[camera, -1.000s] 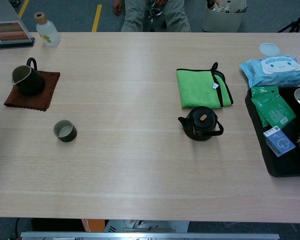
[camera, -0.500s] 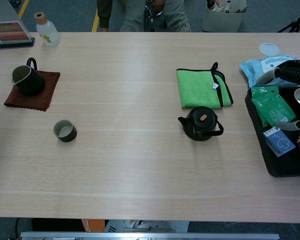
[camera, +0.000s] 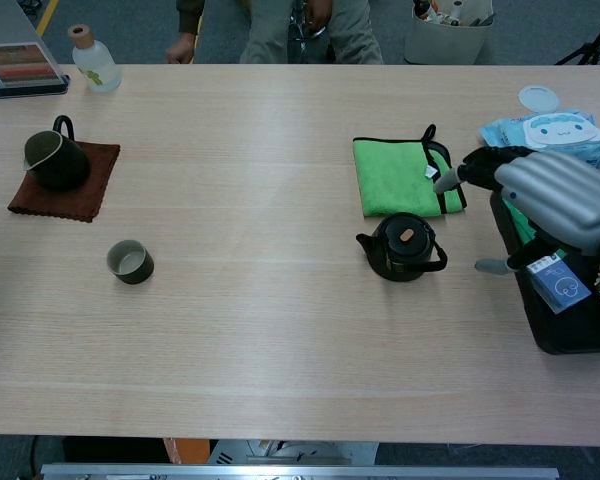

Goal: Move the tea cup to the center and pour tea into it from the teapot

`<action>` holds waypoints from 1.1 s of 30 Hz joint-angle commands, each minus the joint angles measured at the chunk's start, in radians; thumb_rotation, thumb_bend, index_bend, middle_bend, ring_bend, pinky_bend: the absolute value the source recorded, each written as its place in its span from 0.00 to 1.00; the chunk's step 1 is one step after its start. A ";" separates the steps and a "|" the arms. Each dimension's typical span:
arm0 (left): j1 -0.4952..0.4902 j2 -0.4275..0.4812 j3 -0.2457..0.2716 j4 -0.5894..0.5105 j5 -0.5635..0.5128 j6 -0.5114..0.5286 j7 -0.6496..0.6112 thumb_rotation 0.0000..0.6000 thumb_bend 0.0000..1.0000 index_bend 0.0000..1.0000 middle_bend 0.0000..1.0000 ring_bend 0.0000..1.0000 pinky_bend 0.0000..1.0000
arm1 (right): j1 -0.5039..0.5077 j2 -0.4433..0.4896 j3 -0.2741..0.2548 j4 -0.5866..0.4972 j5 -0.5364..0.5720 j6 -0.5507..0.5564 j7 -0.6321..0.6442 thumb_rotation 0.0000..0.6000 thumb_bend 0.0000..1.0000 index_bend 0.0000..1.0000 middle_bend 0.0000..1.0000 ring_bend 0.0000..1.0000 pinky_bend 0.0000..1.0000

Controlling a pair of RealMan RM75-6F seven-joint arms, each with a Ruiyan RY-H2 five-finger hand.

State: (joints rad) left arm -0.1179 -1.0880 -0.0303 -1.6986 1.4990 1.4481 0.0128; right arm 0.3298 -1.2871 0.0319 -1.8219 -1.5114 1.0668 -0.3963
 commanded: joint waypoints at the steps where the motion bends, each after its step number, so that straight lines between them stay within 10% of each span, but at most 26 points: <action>1: 0.004 0.002 0.002 0.001 0.003 0.006 -0.006 1.00 0.13 0.29 0.26 0.21 0.07 | 0.027 -0.042 0.015 0.022 0.029 -0.024 -0.029 1.00 0.00 0.26 0.29 0.14 0.18; 33: 0.017 0.012 0.008 0.025 0.004 0.010 -0.046 1.00 0.13 0.29 0.26 0.21 0.07 | 0.084 -0.178 -0.054 0.085 0.086 -0.022 -0.182 1.00 0.00 0.26 0.28 0.14 0.18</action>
State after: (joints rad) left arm -0.1013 -1.0758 -0.0227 -1.6738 1.5028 1.4584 -0.0331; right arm 0.4163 -1.4695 -0.0179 -1.7325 -1.4208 1.0414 -0.5818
